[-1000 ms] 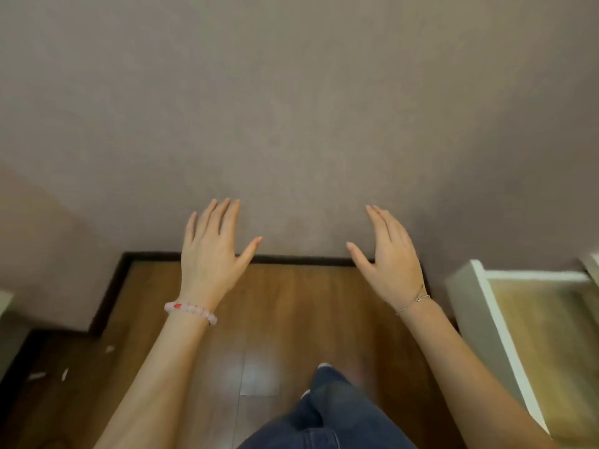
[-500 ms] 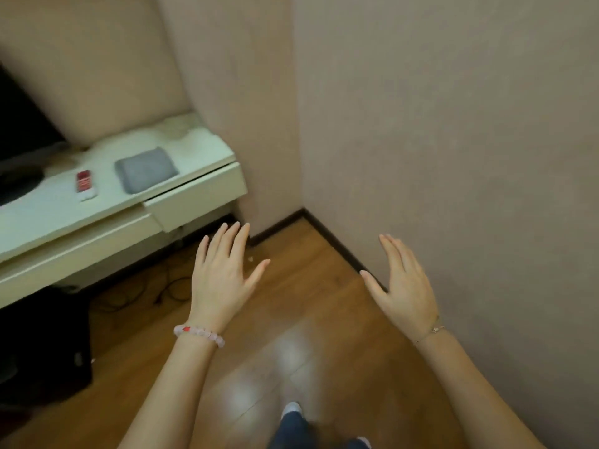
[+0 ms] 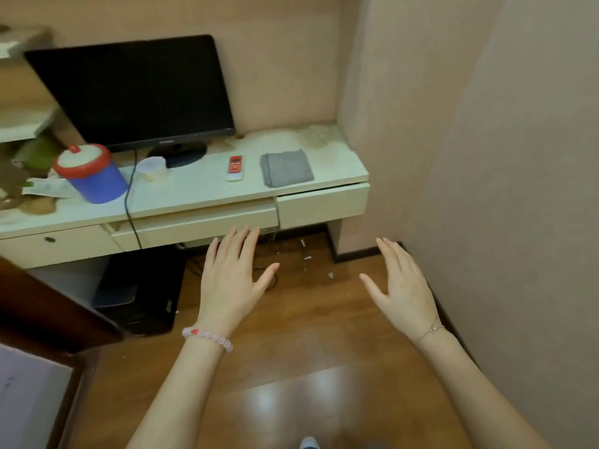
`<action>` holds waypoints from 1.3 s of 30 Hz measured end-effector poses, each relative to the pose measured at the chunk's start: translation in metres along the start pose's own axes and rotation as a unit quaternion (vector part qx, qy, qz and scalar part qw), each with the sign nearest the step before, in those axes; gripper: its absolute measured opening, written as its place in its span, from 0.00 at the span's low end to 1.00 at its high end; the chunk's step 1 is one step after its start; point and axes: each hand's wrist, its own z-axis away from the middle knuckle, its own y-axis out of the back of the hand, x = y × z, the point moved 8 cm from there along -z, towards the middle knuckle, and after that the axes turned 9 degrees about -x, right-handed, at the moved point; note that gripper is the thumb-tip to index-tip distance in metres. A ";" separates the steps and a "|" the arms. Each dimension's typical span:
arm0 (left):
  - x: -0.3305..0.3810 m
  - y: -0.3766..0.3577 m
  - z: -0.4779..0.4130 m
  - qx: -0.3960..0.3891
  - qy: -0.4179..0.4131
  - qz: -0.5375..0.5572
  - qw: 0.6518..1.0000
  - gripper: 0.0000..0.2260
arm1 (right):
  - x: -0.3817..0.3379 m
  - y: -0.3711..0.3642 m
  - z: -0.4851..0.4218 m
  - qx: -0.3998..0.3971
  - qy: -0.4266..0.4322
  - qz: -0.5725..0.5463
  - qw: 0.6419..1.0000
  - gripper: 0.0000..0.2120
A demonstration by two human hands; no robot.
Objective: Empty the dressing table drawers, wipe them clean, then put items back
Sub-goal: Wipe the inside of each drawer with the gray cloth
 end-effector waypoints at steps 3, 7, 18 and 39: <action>-0.030 0.002 -0.010 0.008 0.019 0.002 1.000 0.31 | -0.020 -0.014 -0.029 -0.010 0.018 0.001 1.000 0.32; -0.058 -0.002 -0.029 0.011 0.040 0.000 0.999 0.30 | -0.040 -0.030 -0.069 -0.025 0.044 0.004 0.999 0.31; -0.096 -0.051 -0.148 -0.012 0.069 0.002 0.998 0.30 | -0.033 -0.073 -0.225 -0.062 0.068 -0.008 0.996 0.32; -0.130 -0.147 -0.392 -0.113 0.111 0.034 0.987 0.30 | 0.021 -0.139 -0.495 -0.173 0.049 -0.055 0.982 0.34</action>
